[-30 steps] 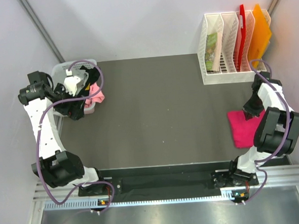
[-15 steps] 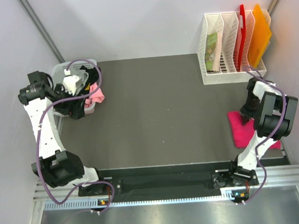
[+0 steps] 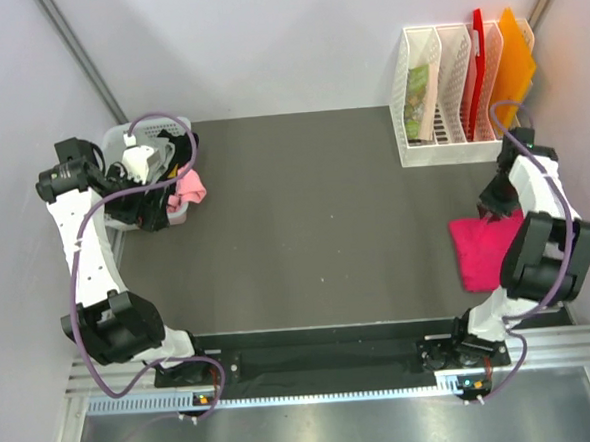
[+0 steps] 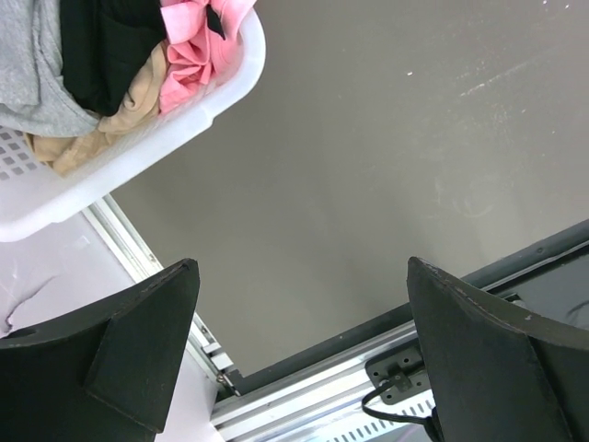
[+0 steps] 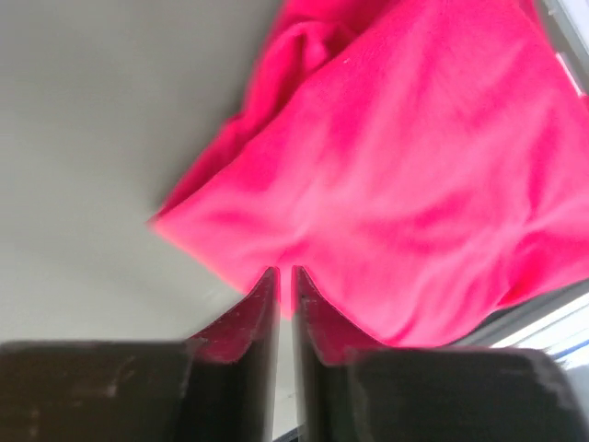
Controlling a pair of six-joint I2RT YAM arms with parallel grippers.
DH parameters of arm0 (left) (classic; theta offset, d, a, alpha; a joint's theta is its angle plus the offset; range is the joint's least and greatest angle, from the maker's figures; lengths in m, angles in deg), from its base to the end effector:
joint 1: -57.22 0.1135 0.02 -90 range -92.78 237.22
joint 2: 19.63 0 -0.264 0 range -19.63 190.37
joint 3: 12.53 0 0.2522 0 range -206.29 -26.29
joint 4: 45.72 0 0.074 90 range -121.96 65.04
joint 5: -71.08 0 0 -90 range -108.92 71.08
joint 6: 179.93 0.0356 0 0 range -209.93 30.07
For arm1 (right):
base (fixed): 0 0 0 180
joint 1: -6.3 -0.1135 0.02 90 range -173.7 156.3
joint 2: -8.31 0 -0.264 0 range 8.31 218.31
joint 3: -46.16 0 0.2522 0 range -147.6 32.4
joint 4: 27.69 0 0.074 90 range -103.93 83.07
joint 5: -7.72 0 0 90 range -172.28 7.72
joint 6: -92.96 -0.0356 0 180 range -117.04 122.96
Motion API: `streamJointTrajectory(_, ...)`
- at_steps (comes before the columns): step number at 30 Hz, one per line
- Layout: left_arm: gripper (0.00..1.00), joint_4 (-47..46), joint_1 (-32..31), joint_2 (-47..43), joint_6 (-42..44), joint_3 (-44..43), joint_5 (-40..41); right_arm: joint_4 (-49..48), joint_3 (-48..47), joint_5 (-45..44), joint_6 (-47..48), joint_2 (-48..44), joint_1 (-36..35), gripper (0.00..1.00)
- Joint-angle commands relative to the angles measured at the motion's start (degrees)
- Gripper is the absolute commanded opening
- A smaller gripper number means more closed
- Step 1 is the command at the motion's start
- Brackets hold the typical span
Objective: Fold and stack the t-shirts
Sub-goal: Put the neatly folded tshirt into the corner of the board with the right arm
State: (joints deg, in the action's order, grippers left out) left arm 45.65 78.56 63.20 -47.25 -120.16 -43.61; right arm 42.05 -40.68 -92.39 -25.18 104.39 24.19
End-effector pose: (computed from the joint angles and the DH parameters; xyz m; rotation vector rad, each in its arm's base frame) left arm 0.2460 0.0801 0.3836 0.5895 2.4999 -0.1941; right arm 0.3005 -0.1036 0.2285 1.1668 2.6831 -0.2325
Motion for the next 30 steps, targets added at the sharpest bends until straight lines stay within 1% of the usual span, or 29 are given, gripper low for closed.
streamJointTrajectory(1, 0.99, 7.5, 0.2, 0.0, -0.9, -1.0, -3.2, 2.5, -4.5, 4.6, -0.2, -12.9, -1.5, 0.30)
streamJointTrajectory(2, 0.99, 6.8, 0.1, -0.1, -1.4, -0.5, -3.9, 2.5, -4.7, 5.4, -0.2, -16.0, -3.6, 0.37)
streamJointTrajectory(3, 0.99, 6.2, 0.0, -0.2, -1.8, 0.5, -4.1, 2.2, -4.6, 6.1, -0.5, -17.4, -5.0, 0.51)
streamJointTrajectory(4, 0.99, 5.5, -0.1, -0.5, -2.4, 1.0, -4.3, 1.4, -4.2, 8.6, -0.7, -18.8, -6.4, 0.59)
streamJointTrajectory(5, 0.99, 3.9, -0.5, -0.6, -3.6, 1.5, -4.6, -1.3, -2.9, 9.8, -0.8, -22.1, -9.2, 0.68)
streamJointTrajectory(6, 0.99, 3.1, -1.2, -0.7, -4.3, 2.2, -4.8, -3.3, -1.8, 12.5, -0.7, -24.0, -10.7, 0.79)
streamJointTrajectory(7, 0.99, 2.1, -1.5, -1.3, -5.1, 2.5, -5.2, -5.9, -0.6, 16.2, -0.5, -26.0, -12.2, 0.85)
streamJointTrajectory(8, 0.99, -0.2, -2.0, -1.5, -7.1, 2.9, -5.5, -11.0, 1.7, 18.0, -0.5, -29.7, -15.7, 0.92)
streamJointTrajectory(9, 0.99, -1.1, -2.3, -1.7, -8.1, 3.2, -6.0, -13.6, 2.5, 19.5, 0.4, -31.1, -17.4, 0.99)
streamJointTrajectory(11, 0.99, -3.7, -2.5, -2.4, -10.8, 3.9, -6.2, -17.1, 2.8, 18.9, 2.4, -33.5, -25.8, 1.00)
streamJointTrajectory(12, 0.99, -6.3, -2.5, -2.5, -11.7, 4.8, -6.5, -17.3, 2.3, 18.0, 3.0, -33.4, -28.1, 1.00)
streamJointTrajectory(13, 0.99, -7.7, -2.6, -3.1, -12.7, 5.4, -6.7, -17.1, 1.7, 15.6, 3.4, -33.1, -30.1, 1.00)
streamJointTrajectory(14, 0.99, -8.9, -2.7, -3.4, -14.4, 6.1, -7.0, -15.7, 0.1, 14.5, 4.3, -31.5, -33.2, 1.00)
streamJointTrajectory(15, 0.99, -11.0, -2.7, -3.6, -15.0, 7.3, -7.5, -14.8, -1.1, 13.5, 4.8, -30.5, -34.9, 1.00)
streamJointTrajectory(19, 0.99, -14.4, -3.0, -4.2, -17.4, 9.8, -8.4, -12.7, -4.8, 3.7, 6.9, -27.9, -45.0, 1.00)
streamJointTrajectory(23, 0.99, -12.8, -2.9, -1.2, -18.8, 9.1, -5.1, -10.3, -8.6, 4.3, 7.0, -25.1, -46.2, 1.00)
streamJointTrajectory(26, 0.99, -8.4, -2.8, 1.4, -16.1, 6.2, -4.2, -8.5, -10.9, 4.3, 8.2, -23.9, -48.0, 1.00)
streamJointTrajectory(30, 0.99, -10.1, -2.8, -0.5, -15.4, 7.6, -3.3, -10.7, -10.7, 5.1, 7.3, -25.9, -48.9, 1.00)
